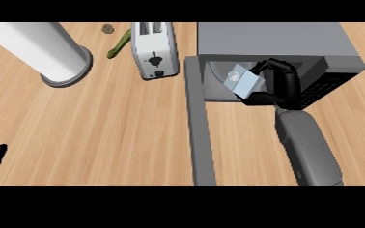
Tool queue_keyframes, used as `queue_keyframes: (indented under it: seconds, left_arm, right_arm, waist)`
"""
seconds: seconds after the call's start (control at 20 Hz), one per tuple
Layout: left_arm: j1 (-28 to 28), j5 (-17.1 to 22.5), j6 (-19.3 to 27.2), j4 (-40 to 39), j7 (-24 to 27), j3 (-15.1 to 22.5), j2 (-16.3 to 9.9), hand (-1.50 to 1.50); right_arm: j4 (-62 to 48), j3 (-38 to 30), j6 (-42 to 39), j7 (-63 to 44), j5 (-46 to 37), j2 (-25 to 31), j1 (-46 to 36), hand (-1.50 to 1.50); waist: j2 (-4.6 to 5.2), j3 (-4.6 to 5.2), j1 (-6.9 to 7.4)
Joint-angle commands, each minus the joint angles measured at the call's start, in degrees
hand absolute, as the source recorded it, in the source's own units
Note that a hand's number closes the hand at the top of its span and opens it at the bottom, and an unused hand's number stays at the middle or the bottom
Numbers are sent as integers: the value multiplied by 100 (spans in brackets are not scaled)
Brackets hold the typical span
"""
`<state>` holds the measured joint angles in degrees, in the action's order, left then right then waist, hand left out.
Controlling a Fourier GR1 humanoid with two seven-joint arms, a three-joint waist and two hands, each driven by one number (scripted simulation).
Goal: Pick up the milk, place it into the microwave and close the microwave
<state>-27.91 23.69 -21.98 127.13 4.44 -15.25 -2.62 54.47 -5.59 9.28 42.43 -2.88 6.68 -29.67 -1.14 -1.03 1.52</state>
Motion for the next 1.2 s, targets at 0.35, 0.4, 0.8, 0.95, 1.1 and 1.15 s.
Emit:
queue_keyframes:
  seconds: [0.35,0.4,0.8,0.95,1.1,1.15]
  left_arm:
    - [364,3,-53,-188,-56,102,-107,-150]
    - [401,-28,-5,-116,-108,132,-105,-150]
    - [484,-291,-80,-129,-112,224,-202,-150]
    - [527,-395,-41,-115,-167,248,-229,-150]
    - [661,-452,1,-175,-179,233,-262,-150]
    - [686,-466,-7,-135,-221,247,-302,-150]
  right_arm:
    - [-1005,-38,818,-727,-558,206,-997,150]
    - [-992,-109,807,-669,-508,269,-970,150]
    - [-731,-621,1861,-268,-430,112,-629,150]
    - [-649,-512,2337,65,-991,326,-407,-150]
    - [-572,-584,2444,129,-1106,353,-362,-150]
    - [-592,-590,2491,136,-1128,262,-317,-150]
  waist:
    - [352,110,657]
    - [369,103,687]
    - [421,113,856]
    - [455,129,914]
    - [499,128,961]
    - [500,116,985]
